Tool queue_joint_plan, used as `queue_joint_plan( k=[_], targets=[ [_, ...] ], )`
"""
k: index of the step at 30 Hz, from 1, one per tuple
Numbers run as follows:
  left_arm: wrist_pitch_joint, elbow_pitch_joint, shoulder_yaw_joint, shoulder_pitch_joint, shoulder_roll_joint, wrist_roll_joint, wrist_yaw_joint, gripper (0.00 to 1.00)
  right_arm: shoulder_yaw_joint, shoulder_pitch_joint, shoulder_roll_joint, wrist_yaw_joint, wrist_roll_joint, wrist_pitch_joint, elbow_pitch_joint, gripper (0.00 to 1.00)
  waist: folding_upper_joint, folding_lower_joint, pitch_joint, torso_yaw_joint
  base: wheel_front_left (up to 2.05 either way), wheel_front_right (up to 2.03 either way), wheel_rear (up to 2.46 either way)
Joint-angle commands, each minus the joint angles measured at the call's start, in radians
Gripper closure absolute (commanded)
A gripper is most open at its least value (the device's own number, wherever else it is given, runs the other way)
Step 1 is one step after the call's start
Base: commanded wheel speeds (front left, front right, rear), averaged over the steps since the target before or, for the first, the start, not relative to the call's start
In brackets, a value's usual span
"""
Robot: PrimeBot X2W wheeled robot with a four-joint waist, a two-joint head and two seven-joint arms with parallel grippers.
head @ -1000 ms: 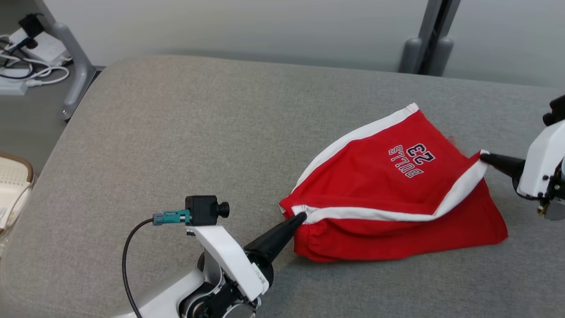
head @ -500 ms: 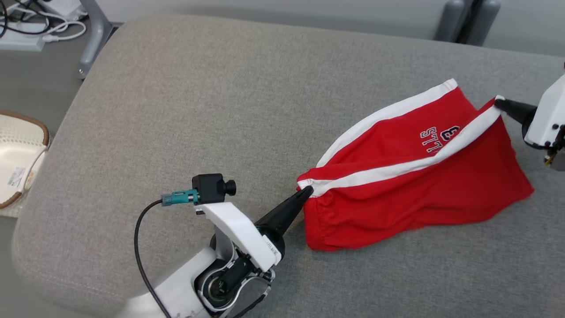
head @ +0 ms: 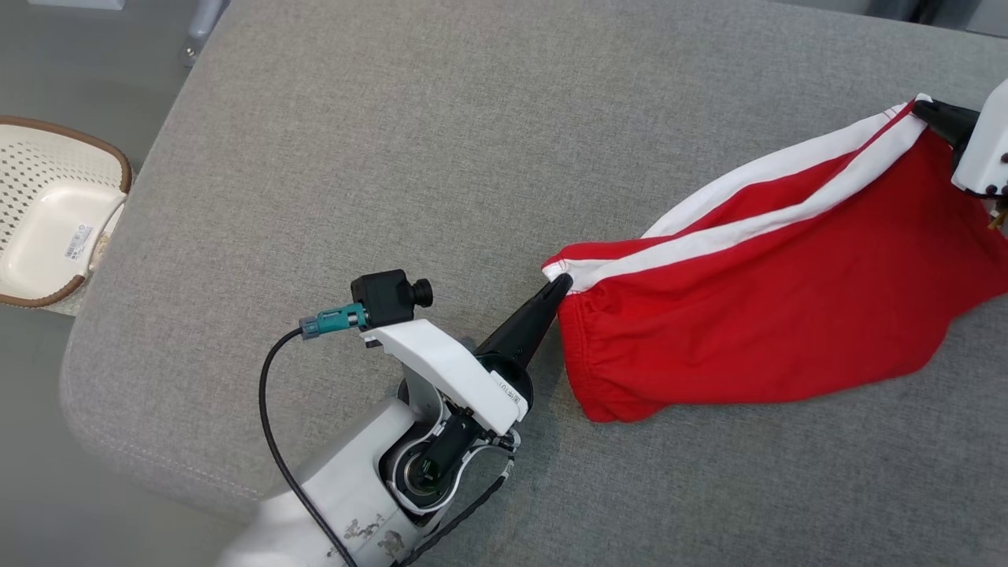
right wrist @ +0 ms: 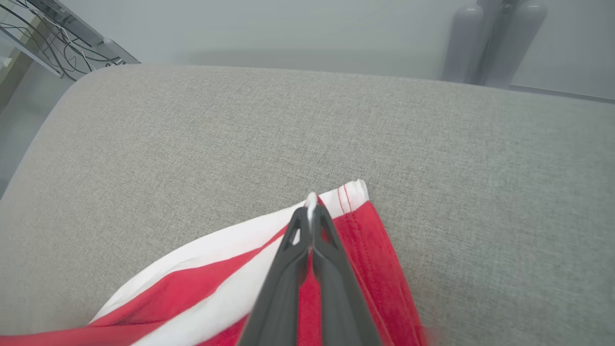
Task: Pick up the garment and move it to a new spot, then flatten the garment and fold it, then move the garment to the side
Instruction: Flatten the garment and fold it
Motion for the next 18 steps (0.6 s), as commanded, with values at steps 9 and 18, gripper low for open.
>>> queue_joint_plan(
  k=[9, 18],
  targets=[
    [-0.022, 0.034, 0.025, -0.018, -0.027, 0.016, -0.001, 1.00, 0.036, -0.041, -0.006, 0.000, -0.017, -0.056, 0.053, 1.00, 0.0000, 0.0001, 0.023, 0.029, 0.00, 0.00, 0.00],
    [-0.040, 0.047, 0.025, -0.033, -0.055, 0.025, -0.001, 1.00, 0.068, -0.069, -0.005, 0.000, -0.022, -0.122, 0.091, 1.00, 0.0000, 0.0001, 0.046, 0.043, 0.00, 0.00, 0.00]
  ],
)
